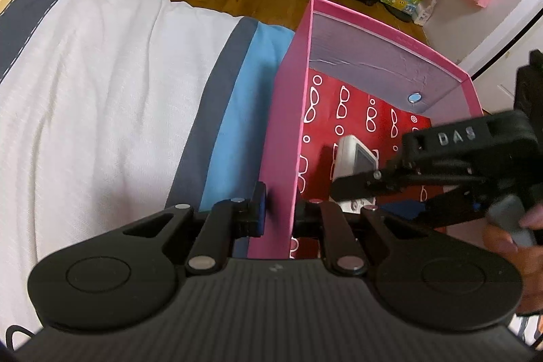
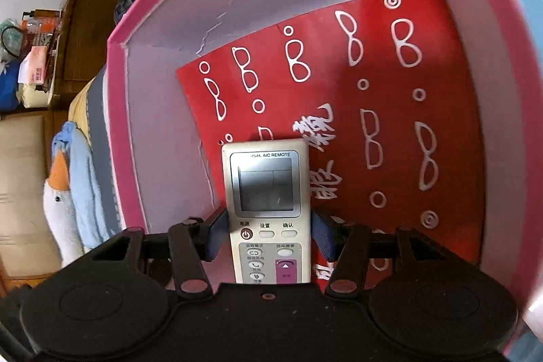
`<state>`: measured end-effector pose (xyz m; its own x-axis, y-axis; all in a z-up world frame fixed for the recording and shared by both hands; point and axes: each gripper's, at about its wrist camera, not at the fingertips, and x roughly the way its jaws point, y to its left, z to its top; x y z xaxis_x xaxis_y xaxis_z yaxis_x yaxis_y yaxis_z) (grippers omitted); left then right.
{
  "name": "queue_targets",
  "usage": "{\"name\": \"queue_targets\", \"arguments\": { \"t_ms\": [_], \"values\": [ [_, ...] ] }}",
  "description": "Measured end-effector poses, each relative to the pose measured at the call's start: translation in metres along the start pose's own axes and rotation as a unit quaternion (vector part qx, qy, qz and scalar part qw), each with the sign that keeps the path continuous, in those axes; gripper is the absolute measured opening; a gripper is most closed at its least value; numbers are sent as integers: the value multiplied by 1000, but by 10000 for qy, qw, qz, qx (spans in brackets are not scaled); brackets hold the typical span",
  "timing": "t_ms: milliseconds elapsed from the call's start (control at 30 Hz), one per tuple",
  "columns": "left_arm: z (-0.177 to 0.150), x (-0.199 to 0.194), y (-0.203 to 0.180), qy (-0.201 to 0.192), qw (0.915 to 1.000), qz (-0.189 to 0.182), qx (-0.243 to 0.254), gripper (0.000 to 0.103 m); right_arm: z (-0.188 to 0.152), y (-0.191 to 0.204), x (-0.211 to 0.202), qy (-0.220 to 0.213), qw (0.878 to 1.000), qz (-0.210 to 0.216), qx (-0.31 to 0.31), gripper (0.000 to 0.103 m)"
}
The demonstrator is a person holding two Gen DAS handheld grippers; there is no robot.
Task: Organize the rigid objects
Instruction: 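Carry the white remote into the pink box and release it with the right gripper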
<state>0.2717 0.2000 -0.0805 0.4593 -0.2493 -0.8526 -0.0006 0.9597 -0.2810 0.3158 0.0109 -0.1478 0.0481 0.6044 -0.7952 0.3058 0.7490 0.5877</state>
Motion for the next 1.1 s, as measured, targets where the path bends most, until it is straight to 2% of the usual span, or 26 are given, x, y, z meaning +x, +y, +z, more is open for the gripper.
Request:
{"name": "queue_targets", "arguments": {
  "t_ms": [133, 200, 267, 333, 367, 400, 533, 600, 667, 800, 867, 1000, 1100],
  "values": [
    [1, 0, 0, -4, 10000, 14, -97, 11, 1, 1, 2, -122, 9999, 87, -4, 59],
    [0, 0, -1, -5, 10000, 37, -84, 11, 2, 2, 9, -100, 9999, 76, -69, 59],
    [1, 0, -1, 8, 10000, 36, -83, 11, 5, 1, 14, 15, 9996, 247, -120, 60],
    [1, -1, -1, 19, 10000, 25, -80, 11, 7, -3, 16, 139, 9986, 512, -42, 63],
    [1, 0, 0, 31, 10000, 42, -74, 11, 6, -5, 13, 217, 9982, 552, 30, 71],
    [1, 0, -1, 24, 10000, 28, -69, 11, 4, -6, 7, 219, 9982, 559, -1, 73],
    [1, -1, 0, 23, 10000, 13, -47, 11, -20, 13, -36, 14, 9911, 762, -1091, 73],
    [1, 0, 2, 21, 10000, -16, -83, 11, -35, 14, -67, -307, 9867, 880, -1334, 73],
    [1, 1, 3, 31, 9999, -22, -117, 11, -50, 17, -97, -560, 9771, 945, -1821, 73],
    [3, 1, 1, 54, 9999, 50, -115, 11, -77, 6, -149, -1125, 9527, 680, -2741, 79],
    [3, 1, 0, 68, 9999, 69, -137, 11, -92, -9, -170, -1481, 9448, 537, -2872, 79],
    [4, 1, 2, 87, 9997, 38, -230, 11, -113, -39, -187, -1765, 9373, 365, -2984, 82],
    [3, 1, 1, 88, 9996, 67, -244, 11, -131, -57, -191, -2147, 9126, -168, -3477, 82]
  ]
}}
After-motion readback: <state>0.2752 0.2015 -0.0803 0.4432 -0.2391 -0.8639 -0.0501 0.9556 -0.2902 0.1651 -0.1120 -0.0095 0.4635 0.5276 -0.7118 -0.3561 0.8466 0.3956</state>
